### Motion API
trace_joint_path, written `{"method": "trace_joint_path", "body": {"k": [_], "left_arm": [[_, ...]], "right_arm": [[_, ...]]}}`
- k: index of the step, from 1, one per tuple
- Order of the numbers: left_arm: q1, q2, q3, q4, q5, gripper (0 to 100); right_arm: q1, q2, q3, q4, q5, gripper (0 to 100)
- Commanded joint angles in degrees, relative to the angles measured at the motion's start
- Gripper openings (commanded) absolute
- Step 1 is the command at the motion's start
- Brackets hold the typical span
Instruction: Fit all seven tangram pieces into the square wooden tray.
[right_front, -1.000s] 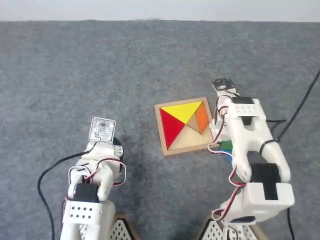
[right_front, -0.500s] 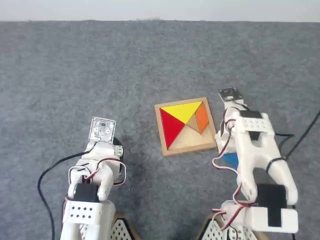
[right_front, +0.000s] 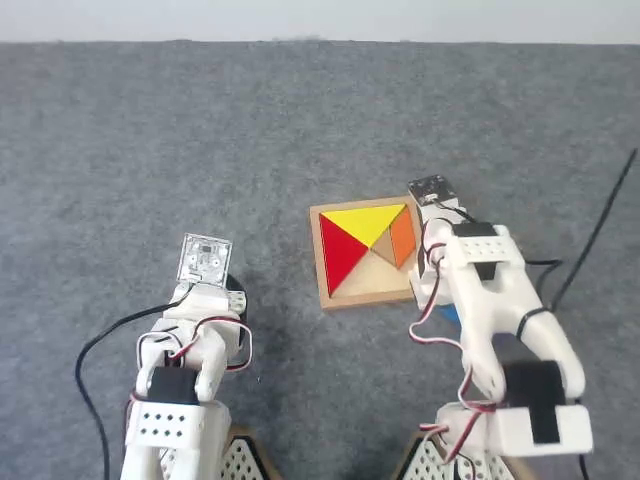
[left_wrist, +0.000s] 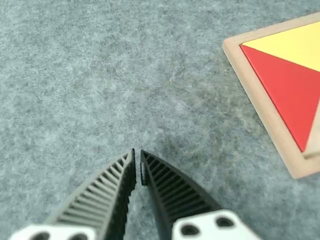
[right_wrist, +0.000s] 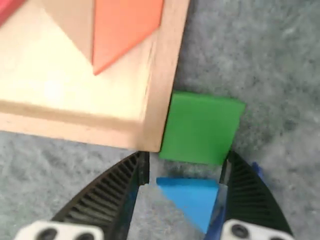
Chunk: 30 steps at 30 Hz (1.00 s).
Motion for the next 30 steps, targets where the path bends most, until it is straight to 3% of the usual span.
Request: {"method": "trace_joint_path", "body": {"k": [1, 11, 19, 25, 30], "left_arm": [[-0.3, -0.7, -0.5, 0.4, 0.4, 2], [-0.3, -0.7, -0.5, 0.4, 0.4, 2], [-0.3, -0.7, -0.5, 0.4, 0.4, 2], [-0.3, -0.7, -0.5, 0.4, 0.4, 2], [-0.3, -0.7, -0.5, 0.4, 0.4, 2]], "right_arm": [[0.8, 3.7, -5.5, -1.5, -1.8, 24.1], [2.7, 16.7, -19.5, 4.9, -1.9, 24.0], [2.8, 16.7, -19.7, 5.4, -2.2, 6.5], [5.4, 15.9, -20.0, 7.5, -1.9, 5.8], [7.4, 6.6, -19.7, 11.0, -1.8, 5.9]]}}
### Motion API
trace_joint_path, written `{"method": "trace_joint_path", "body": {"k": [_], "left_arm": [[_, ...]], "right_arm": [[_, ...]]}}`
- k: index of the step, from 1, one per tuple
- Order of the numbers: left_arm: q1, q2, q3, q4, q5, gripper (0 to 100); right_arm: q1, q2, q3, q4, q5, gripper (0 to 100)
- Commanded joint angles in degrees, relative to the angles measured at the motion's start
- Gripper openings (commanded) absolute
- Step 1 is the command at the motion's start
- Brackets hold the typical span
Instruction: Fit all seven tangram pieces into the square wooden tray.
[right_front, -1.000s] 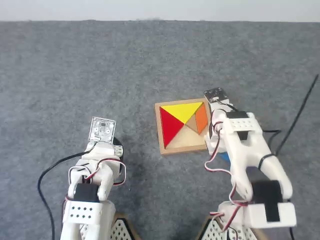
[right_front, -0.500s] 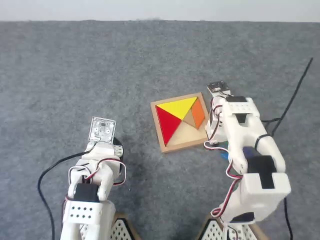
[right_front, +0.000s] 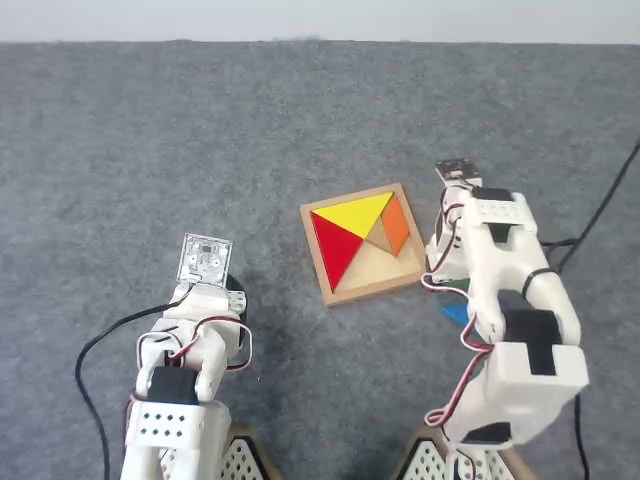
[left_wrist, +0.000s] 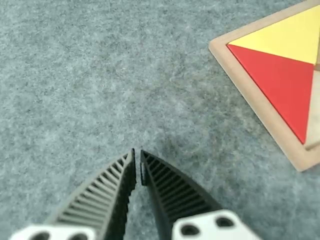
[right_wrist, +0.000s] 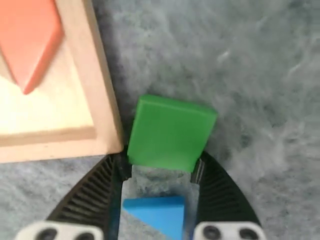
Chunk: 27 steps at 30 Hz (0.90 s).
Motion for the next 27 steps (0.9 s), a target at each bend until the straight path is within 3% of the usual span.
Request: {"method": "trace_joint_path", "body": {"k": [1, 9, 17, 21, 27], "left_arm": [[-0.3, -0.7, -0.5, 0.4, 0.4, 2], [-0.3, -0.7, -0.5, 0.4, 0.4, 2], [-0.3, -0.7, -0.5, 0.4, 0.4, 2], [-0.3, -0.7, -0.5, 0.4, 0.4, 2], [-0.3, -0.7, -0.5, 0.4, 0.4, 2]], "right_arm": [[1.0, -9.9, -1.9, 3.0, 0.0, 5.9], [-4.8, -22.6, -2.2, 5.8, 1.8, 5.8], [-21.9, -15.4, -2.3, 3.5, 14.6, 5.8], [-25.3, -10.4, -2.5, -0.2, 19.1, 5.8], [-25.7, -2.9, -8.3, -0.2, 20.0, 5.8]]}}
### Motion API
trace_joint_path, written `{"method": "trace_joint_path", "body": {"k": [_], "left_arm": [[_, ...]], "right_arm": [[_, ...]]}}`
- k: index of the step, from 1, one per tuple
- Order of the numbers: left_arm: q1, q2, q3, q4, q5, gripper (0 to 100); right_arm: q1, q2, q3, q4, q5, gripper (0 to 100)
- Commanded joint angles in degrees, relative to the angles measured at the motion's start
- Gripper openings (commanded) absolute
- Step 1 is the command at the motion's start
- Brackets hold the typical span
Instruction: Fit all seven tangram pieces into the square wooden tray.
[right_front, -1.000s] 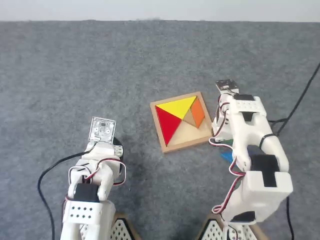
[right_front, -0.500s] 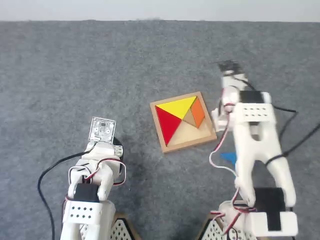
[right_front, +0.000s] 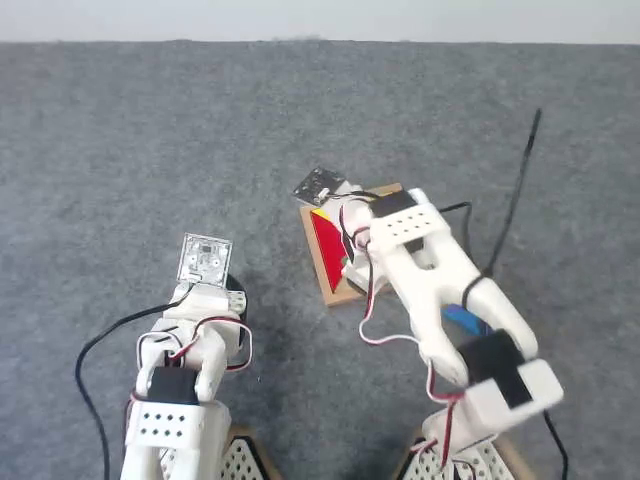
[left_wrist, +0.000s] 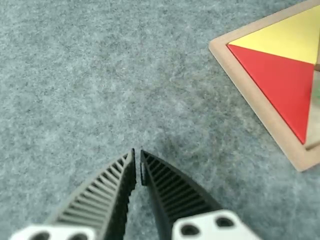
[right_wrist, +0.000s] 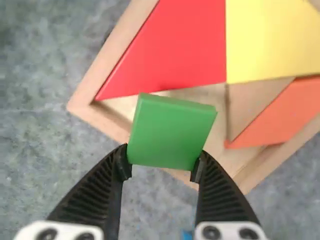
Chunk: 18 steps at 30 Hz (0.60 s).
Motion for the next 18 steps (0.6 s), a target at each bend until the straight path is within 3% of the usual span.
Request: {"method": "trace_joint_path", "body": {"k": [1, 14, 18], "left_arm": [[-0.3, -0.7, -0.5, 0.4, 0.4, 2], [-0.3, -0.7, -0.5, 0.4, 0.4, 2], [-0.3, -0.7, -0.5, 0.4, 0.4, 2]], "right_arm": [[-0.2, 2.2, -6.2, -0.9, 1.1, 5.8], [0.7, 10.2, -9.5, -0.7, 10.0, 5.8], [0.8, 10.2, -12.2, 5.4, 13.0, 6.3]]}}
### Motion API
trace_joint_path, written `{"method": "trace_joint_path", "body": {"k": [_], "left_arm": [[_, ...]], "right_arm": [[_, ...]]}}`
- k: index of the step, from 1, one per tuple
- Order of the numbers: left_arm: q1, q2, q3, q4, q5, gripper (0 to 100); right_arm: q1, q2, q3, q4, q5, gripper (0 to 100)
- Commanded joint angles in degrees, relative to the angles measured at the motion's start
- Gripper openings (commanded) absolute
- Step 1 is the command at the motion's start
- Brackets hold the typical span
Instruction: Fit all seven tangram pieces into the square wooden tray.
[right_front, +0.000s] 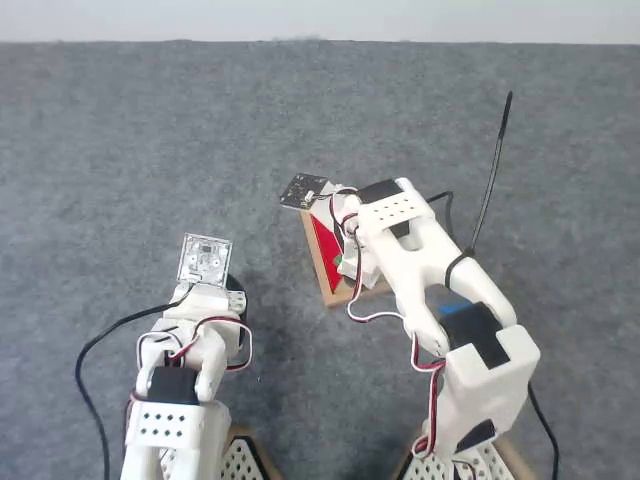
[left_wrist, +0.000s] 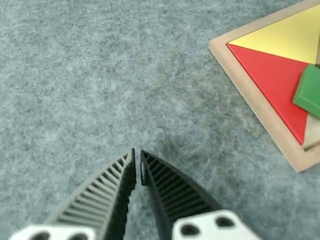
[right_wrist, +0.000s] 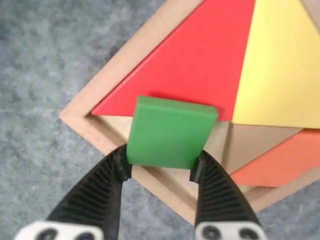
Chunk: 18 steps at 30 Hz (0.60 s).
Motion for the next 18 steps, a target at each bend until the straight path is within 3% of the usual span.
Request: {"method": "trace_joint_path", "body": {"k": [1, 8, 14, 18], "left_arm": [[-0.3, -0.7, -0.5, 0.4, 0.4, 2], [-0.3, -0.7, -0.5, 0.4, 0.4, 2], [-0.3, -0.7, -0.5, 0.4, 0.4, 2], [-0.3, -0.7, -0.5, 0.4, 0.4, 2]], "right_arm": [[1.4, 0.1, -4.8, 5.1, 3.1, 6.3], [2.9, 0.6, -8.5, 8.1, 2.0, 6.5], [2.6, 0.2, -9.1, 8.2, 1.9, 18.5], [2.6, 0.0, -9.3, 7.4, 1.8, 19.9]]}}
